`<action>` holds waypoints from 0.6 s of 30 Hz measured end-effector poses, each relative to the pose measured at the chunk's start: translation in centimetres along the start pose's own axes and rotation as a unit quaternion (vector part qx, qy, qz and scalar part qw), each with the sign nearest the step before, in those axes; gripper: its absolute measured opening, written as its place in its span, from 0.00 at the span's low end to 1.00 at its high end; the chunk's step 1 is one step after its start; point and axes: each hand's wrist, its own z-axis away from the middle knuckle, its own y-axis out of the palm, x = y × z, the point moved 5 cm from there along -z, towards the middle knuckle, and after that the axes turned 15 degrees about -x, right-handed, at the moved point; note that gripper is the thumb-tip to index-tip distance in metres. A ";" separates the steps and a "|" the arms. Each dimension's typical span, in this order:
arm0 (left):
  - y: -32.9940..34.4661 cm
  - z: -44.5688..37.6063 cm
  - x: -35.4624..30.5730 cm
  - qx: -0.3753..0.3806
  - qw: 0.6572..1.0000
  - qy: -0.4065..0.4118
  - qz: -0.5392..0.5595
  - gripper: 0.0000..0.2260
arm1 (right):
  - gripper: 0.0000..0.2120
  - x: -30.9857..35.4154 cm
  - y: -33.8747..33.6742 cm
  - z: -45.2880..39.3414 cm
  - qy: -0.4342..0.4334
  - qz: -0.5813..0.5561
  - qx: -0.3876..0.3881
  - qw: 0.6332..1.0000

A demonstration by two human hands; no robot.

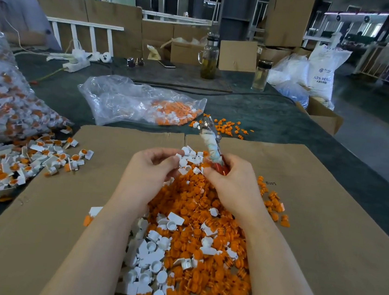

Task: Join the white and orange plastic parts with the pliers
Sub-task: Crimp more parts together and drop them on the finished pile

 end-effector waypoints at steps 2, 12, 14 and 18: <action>0.3 0.2 0.1 0.014 0.998 -0.033 0.054 0.09 | 0.04 0.0 0.1 0.1 0.016 -0.032 0.005 0.999; 0.9 0.7 -0.2 0.044 0.981 -0.098 0.159 0.04 | 0.03 0.0 -0.2 0.2 0.024 -0.098 -0.038 0.994; 1.1 0.8 -0.4 0.068 0.979 -0.088 0.169 0.09 | 0.04 0.3 -0.3 0.2 0.013 -0.106 -0.047 0.993; 1.0 1.0 -0.4 0.021 0.984 -0.074 0.163 0.05 | 0.06 1.0 -0.6 0.3 -0.005 -0.141 -0.058 0.988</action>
